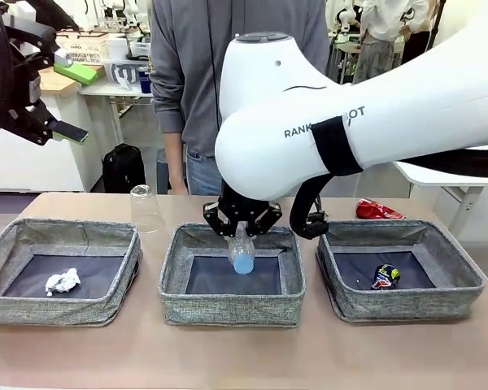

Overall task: Sort the waste into the appropriate baskets.
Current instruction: Place the picked waste into the Fabric basket indicated by the person.

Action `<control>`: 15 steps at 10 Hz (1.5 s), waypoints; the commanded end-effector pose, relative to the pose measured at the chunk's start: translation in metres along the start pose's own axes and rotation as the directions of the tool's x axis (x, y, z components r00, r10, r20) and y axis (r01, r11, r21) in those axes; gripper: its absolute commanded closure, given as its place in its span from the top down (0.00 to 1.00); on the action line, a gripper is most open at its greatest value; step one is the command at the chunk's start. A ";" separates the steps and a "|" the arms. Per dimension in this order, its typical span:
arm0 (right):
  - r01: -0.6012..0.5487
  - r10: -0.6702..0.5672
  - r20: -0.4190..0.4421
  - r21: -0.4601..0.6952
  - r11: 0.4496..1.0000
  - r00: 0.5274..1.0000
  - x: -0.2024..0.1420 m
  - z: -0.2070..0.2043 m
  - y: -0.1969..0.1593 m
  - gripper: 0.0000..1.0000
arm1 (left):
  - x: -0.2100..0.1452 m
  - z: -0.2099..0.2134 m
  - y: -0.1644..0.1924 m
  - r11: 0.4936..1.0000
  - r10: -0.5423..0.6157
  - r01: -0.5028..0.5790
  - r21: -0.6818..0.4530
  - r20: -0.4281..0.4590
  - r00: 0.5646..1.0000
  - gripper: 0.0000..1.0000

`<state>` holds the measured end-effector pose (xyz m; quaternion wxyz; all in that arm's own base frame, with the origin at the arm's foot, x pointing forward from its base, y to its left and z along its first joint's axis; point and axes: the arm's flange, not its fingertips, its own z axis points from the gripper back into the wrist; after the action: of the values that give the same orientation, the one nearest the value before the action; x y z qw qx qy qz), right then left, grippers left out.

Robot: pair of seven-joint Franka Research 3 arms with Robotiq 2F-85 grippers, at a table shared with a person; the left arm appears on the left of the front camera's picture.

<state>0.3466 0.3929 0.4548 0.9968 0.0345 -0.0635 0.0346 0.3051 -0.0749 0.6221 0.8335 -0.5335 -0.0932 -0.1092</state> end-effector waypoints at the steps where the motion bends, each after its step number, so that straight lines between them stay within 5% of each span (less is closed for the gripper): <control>1: 0.006 -0.006 0.000 0.022 1.000 1.000 0.004 0.014 -0.005 0.23 | 0.000 0.000 -0.001 1.000 -0.021 0.021 -0.020 0.002 1.000 1.00; 3: 0.003 -0.003 -0.006 0.023 1.000 1.000 0.004 0.014 -0.005 0.23 | 0.000 0.000 -0.001 1.000 -0.021 0.021 -0.020 0.002 1.000 1.00; 4: -0.003 0.004 -0.006 0.036 0.999 1.000 0.004 0.014 -0.006 0.79 | 0.000 0.000 -0.001 1.000 -0.021 0.021 -0.020 0.002 1.000 1.00; 5: -0.003 0.004 -0.006 0.039 0.999 1.000 0.004 0.014 -0.006 0.79 | 0.000 0.000 -0.001 1.000 -0.021 0.021 -0.020 0.002 1.000 1.00; 6: -0.005 0.005 -0.006 0.040 0.999 1.000 0.004 0.015 -0.006 1.00 | 0.000 0.000 -0.001 1.000 -0.021 0.021 -0.020 0.002 1.000 1.00; 7: -0.006 0.006 -0.002 0.036 0.999 1.000 0.004 0.015 -0.006 0.83 | 0.000 0.000 -0.001 1.000 -0.021 0.021 -0.020 0.002 1.000 1.00; 8: -0.002 0.002 -0.001 0.037 0.999 1.000 0.004 0.015 -0.006 1.00 | 0.000 0.000 -0.001 1.000 -0.021 0.021 -0.020 0.002 1.000 1.00; 15: 0.056 -0.057 0.004 0.149 0.987 0.998 0.008 0.040 -0.036 1.00 | 0.000 0.000 -0.001 1.000 -0.021 0.021 -0.020 0.002 1.000 1.00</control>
<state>0.3556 0.3795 0.4817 0.9952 0.0688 -0.0687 0.0139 0.3051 -0.0748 0.6221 0.8335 -0.5335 -0.0933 -0.1092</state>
